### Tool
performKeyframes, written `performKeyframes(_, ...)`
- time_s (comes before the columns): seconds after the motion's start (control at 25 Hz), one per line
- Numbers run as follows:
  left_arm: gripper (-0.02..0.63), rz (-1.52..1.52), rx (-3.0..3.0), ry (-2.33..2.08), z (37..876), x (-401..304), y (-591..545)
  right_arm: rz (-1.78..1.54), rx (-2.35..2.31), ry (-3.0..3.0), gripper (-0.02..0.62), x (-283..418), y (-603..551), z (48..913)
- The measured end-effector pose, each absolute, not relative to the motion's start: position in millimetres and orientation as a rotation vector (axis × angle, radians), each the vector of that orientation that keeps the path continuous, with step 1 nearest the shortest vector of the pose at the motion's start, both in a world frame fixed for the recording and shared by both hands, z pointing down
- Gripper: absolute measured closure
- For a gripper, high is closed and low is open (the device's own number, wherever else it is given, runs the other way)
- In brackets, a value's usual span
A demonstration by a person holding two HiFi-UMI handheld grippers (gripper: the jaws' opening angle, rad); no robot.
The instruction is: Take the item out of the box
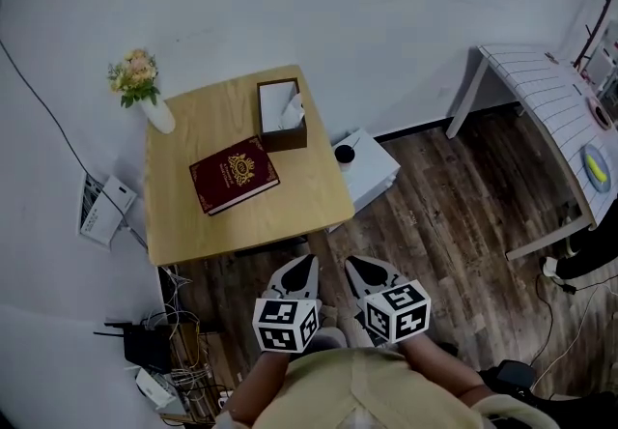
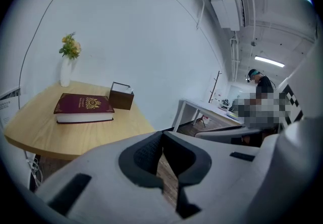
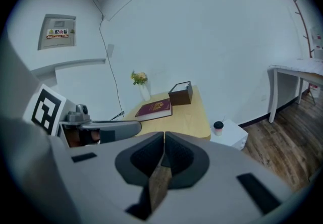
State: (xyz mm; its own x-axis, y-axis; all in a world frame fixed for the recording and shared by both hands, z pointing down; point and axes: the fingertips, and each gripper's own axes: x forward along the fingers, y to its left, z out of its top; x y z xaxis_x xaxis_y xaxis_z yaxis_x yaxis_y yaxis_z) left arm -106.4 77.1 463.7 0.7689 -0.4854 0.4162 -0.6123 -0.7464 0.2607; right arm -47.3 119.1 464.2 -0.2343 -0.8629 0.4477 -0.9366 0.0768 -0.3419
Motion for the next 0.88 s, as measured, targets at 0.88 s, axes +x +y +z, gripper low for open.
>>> performKeyframes(0.88, 0.584, 0.512, 2.623, -0.777, 469.7, -106.9, 18.0, 0.857, 1.869, -2.208, 0.565, -49.7, 35.6, 459.4)
